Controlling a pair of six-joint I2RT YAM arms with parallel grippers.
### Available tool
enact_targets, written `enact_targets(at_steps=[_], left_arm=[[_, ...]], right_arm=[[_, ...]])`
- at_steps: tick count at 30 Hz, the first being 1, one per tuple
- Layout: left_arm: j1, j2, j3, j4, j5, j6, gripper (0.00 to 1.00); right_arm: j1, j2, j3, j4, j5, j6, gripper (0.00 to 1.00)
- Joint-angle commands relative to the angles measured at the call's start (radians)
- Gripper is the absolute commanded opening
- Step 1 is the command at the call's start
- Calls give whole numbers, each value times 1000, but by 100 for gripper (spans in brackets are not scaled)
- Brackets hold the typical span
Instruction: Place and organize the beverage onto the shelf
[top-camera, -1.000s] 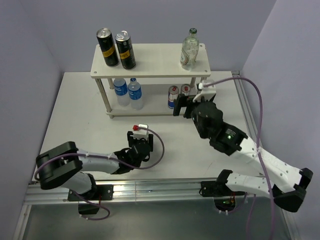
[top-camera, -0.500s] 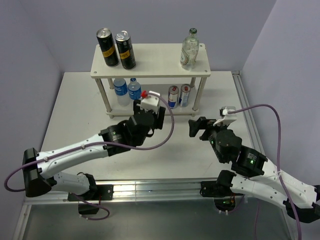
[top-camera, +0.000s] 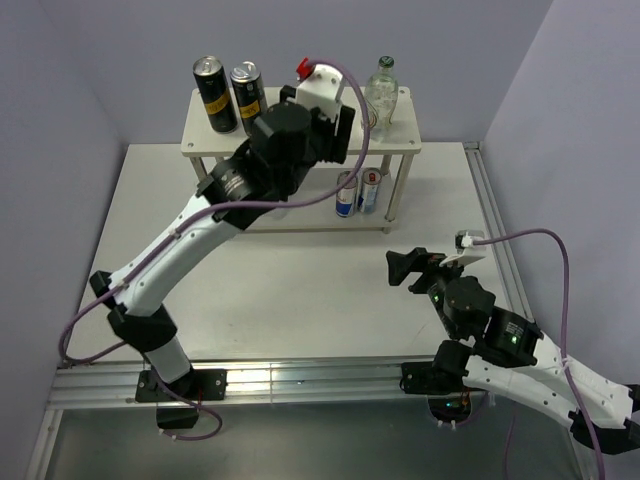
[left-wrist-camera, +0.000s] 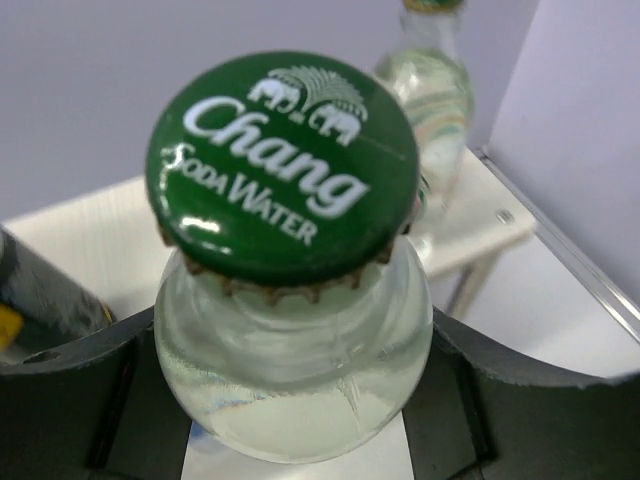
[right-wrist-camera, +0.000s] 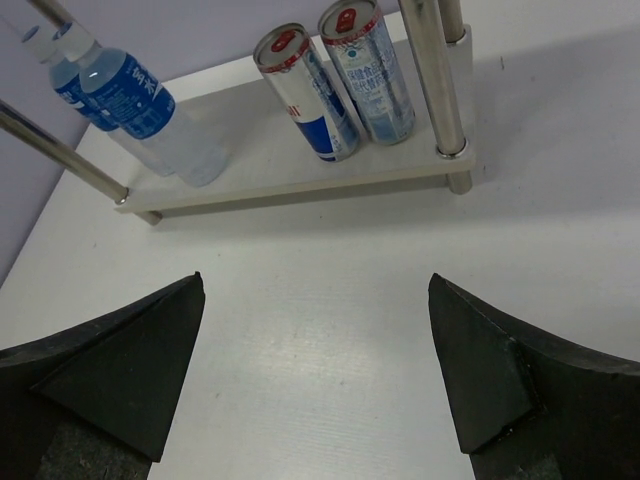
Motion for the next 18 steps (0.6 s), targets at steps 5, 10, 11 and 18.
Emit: enact_targets(at_steps=[5, 10, 11, 18], left_arm=[[125, 199, 396, 10, 193, 94, 0], [203, 201, 342, 102, 305, -5, 0], [211, 210, 356, 102, 319, -12, 0], [242, 274, 381, 121, 398, -51, 0]], right_arm=[[4, -114, -61, -63, 10, 78, 100], [4, -154, -89, -72, -2, 108, 100], [5, -154, -88, -74, -2, 112, 100], [5, -164, -94, -72, 9, 113, 100]])
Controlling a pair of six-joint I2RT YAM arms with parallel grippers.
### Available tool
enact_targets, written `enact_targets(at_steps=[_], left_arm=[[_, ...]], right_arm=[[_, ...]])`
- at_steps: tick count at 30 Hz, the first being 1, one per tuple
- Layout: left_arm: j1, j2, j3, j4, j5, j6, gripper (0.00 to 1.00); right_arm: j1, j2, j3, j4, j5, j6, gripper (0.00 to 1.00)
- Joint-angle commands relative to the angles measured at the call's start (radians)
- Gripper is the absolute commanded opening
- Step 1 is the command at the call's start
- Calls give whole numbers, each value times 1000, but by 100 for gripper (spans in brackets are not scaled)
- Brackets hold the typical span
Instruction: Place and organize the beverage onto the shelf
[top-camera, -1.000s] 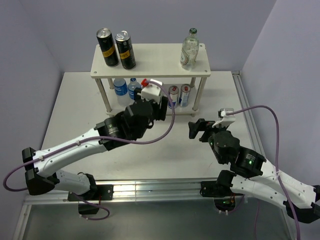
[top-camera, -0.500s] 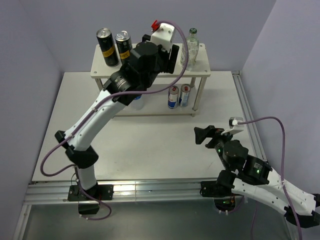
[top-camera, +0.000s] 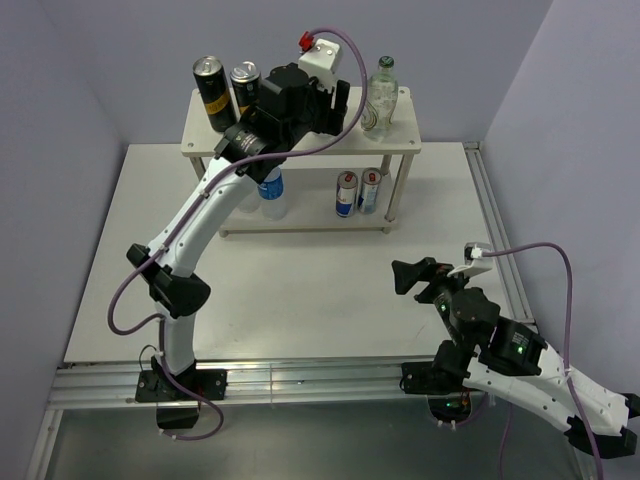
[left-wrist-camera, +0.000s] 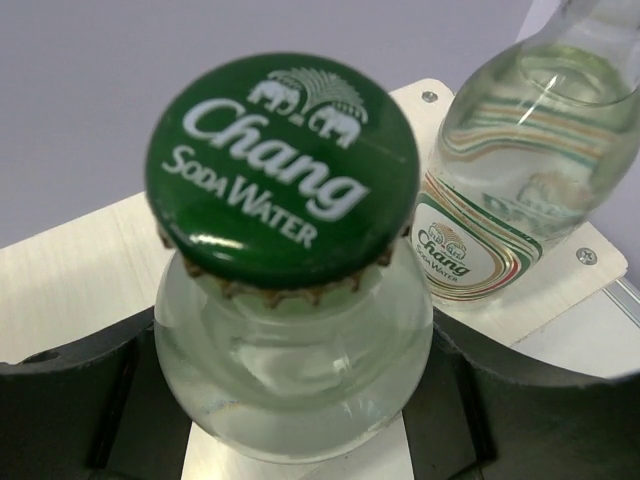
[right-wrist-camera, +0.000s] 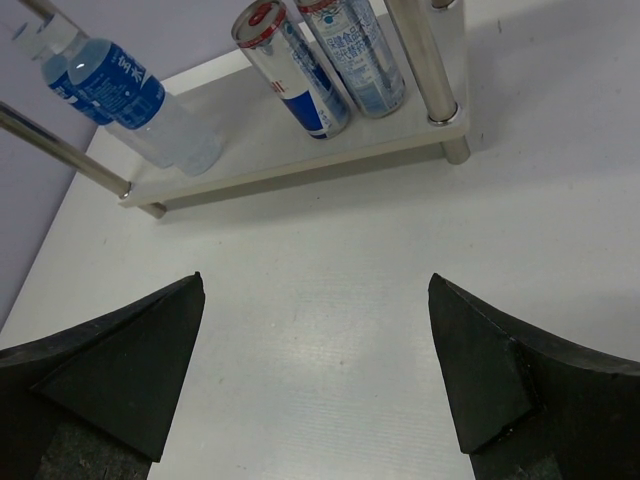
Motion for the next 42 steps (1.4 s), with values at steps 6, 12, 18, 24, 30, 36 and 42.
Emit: enact_targets(at_steps=[6, 12, 18, 24, 30, 36, 42], left_arm=[[12, 21, 84, 212, 136, -63, 0], [12, 41, 75, 232, 151, -63, 0], [12, 8, -1, 273, 136, -52, 10], [10, -14, -51, 299, 143, -38, 37], [7, -26, -74, 301, 145, -26, 53], [1, -57, -127, 309, 136, -14, 66], [-2, -100, -204, 344, 114, -12, 96]], right_arm=[[5, -25, -14, 5, 27, 19, 100], [4, -28, -16, 8, 28, 19, 100], [4, -26, -17, 10, 30, 19, 100], [4, -28, -19, 8, 33, 20, 100], [4, -34, -20, 7, 38, 23, 100], [4, -33, -20, 8, 41, 25, 100], [4, -36, -22, 2, 45, 29, 100]])
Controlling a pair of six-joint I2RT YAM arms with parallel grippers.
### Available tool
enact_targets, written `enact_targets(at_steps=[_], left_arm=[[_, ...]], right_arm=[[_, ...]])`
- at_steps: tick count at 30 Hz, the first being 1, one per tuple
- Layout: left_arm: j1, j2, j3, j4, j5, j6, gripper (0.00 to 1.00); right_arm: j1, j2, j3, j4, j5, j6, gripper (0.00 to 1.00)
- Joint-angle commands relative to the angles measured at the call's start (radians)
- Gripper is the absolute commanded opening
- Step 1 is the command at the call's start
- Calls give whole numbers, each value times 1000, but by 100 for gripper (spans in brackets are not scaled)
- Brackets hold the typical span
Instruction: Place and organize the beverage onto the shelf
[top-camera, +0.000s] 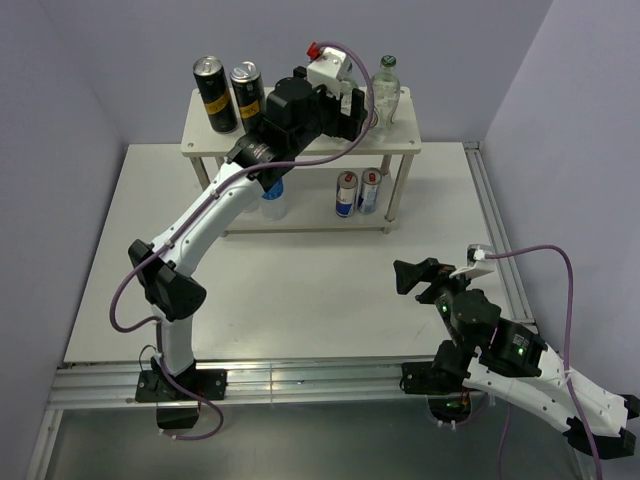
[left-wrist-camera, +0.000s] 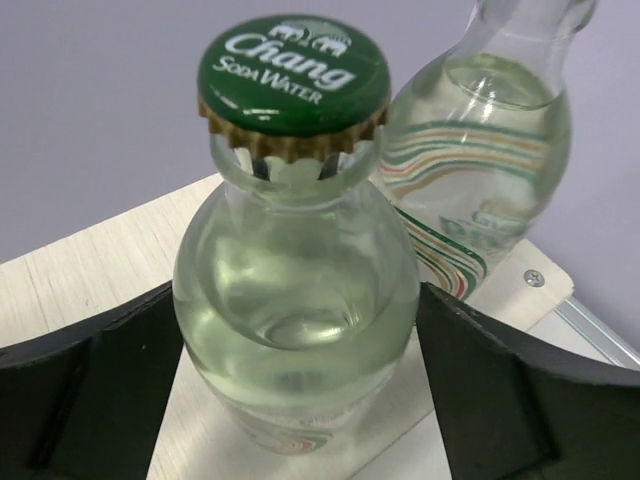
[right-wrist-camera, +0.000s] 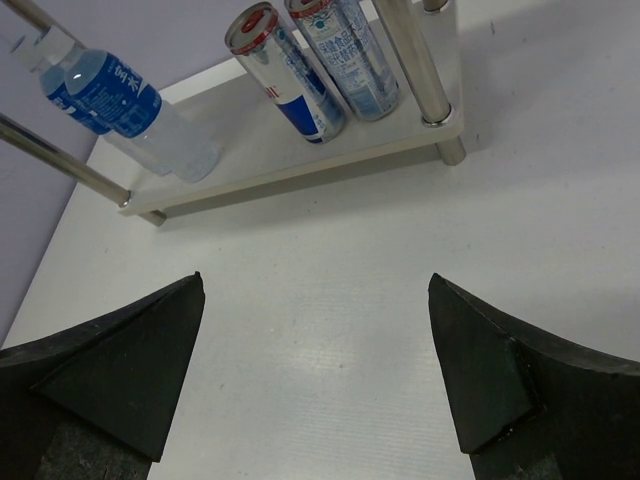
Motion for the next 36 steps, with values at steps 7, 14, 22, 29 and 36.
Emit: enact_targets(at_steps=[7, 14, 22, 29, 36], left_arm=[[-9, -103, -50, 87, -8, 13, 99], [-30, -207, -144, 97, -17, 7, 99], [-134, -403, -393, 65, -111, -13, 99], [-343, -779, -923, 57, -439, -47, 99], [-524, -986, -1066, -214, -856, -258, 1]], right_arm=[[4, -12, -10, 5, 33, 16, 100], [4, -1, -13, 8, 36, 17, 100], [4, 16, -10, 7, 46, 21, 100], [4, 37, -8, 28, 14, -2, 100], [4, 46, 42, 33, 2, -33, 100]])
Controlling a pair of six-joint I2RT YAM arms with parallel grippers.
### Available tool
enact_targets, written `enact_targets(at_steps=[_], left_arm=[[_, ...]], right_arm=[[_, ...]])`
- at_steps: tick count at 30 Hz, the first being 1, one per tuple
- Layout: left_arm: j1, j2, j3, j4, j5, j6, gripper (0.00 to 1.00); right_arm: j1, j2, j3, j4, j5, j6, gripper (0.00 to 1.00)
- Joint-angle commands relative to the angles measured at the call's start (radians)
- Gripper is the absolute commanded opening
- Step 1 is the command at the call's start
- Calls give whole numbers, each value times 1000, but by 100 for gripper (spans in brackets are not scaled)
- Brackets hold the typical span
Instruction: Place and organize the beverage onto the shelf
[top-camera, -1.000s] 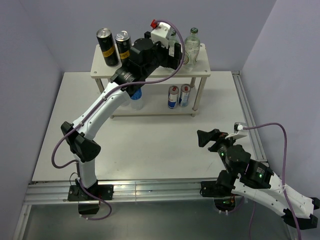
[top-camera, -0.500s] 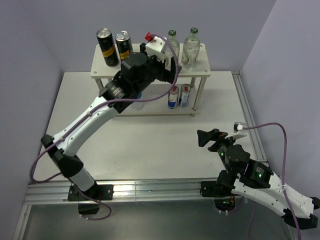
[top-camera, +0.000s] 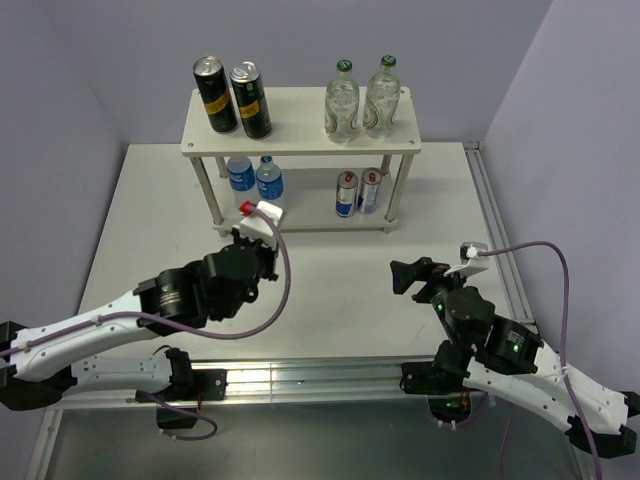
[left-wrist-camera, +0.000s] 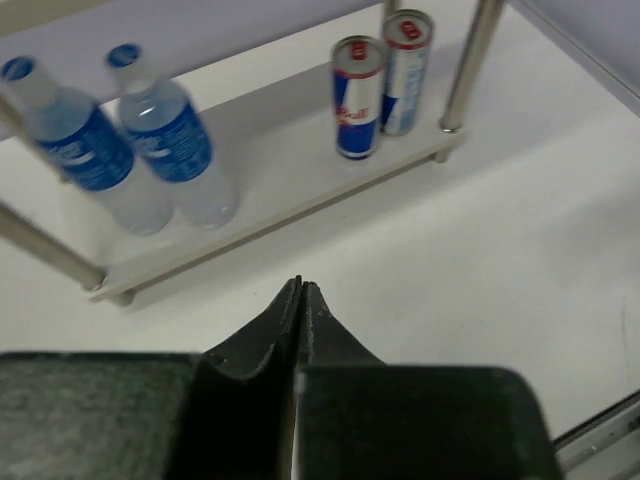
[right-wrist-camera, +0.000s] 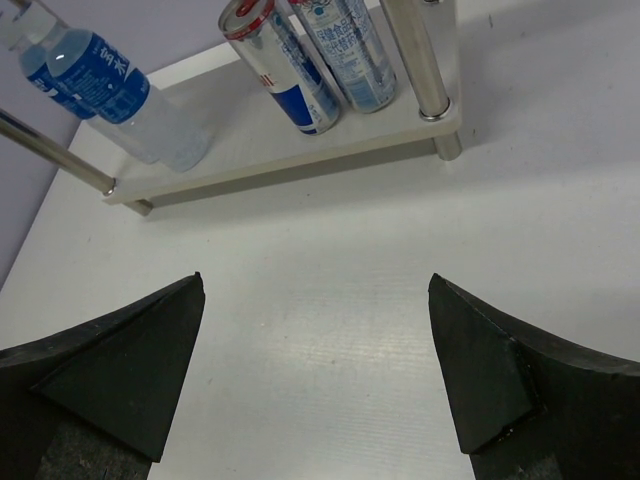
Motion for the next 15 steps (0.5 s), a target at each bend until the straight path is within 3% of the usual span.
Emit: enact_targets(at_steps=[1, 2, 3, 5, 6, 15], left_arm=[[-22, -95, -31, -126, -257, -146, 0], [-25, -127, -37, -135, -281, -169, 2], [-33, -138, -25, -152, -280, -179, 36], [-36, -167, -14, -178, -289, -199, 92], [-38, -178, -19, -171, -300, -194, 99], [-45, -253, -37, -158, -308, -208, 99]], right_arm=[[5, -8, 50, 24, 4, -21, 100], [4, -16, 58, 28, -2, -35, 100], [5, -29, 75, 36, -21, -47, 100], [4, -32, 105, 45, -33, -72, 100], [4, -25, 153, 41, -44, -81, 100], [5, 0, 388, -25, -27, -219, 100]])
